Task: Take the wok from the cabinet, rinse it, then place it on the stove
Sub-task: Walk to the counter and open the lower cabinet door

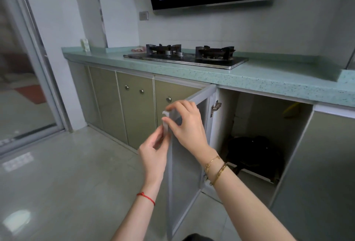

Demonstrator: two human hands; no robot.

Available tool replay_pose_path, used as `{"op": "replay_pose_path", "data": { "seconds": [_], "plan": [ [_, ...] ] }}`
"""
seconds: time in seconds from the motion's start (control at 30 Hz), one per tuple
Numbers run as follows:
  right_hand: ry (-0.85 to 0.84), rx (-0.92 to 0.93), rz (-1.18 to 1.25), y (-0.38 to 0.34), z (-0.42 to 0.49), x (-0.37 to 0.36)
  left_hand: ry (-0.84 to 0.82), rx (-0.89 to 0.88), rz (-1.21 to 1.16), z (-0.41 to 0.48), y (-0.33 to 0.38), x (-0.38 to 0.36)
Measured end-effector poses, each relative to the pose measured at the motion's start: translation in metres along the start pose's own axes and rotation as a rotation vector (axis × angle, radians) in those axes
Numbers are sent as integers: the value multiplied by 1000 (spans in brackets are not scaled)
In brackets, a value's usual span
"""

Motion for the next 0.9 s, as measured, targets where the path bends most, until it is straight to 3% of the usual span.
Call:
{"op": "replay_pose_path", "data": {
  "seconds": [0.4,0.6,0.77,0.9],
  "plan": [
    [-63,-54,27,-7,10,-27,56,125,-29,24,-13,16],
    [-35,-40,30,-4,1,-16,76,47,53,11,-8,17],
    [27,-103,-45,12,-12,14,118,-227,230,-6,11,19],
    [73,-140,-69,23,-26,45,-6,-173,159,-13,17,3]
  ]
}}
Point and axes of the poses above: each hand's wrist, its own z-axis towards the middle knuckle, its own x-axis out of the back of the hand, y = z × x, the point moved 4 cm from there along z, towards the middle knuckle, and after that the axes turned 1 degree about z, right-handed, at the moved point
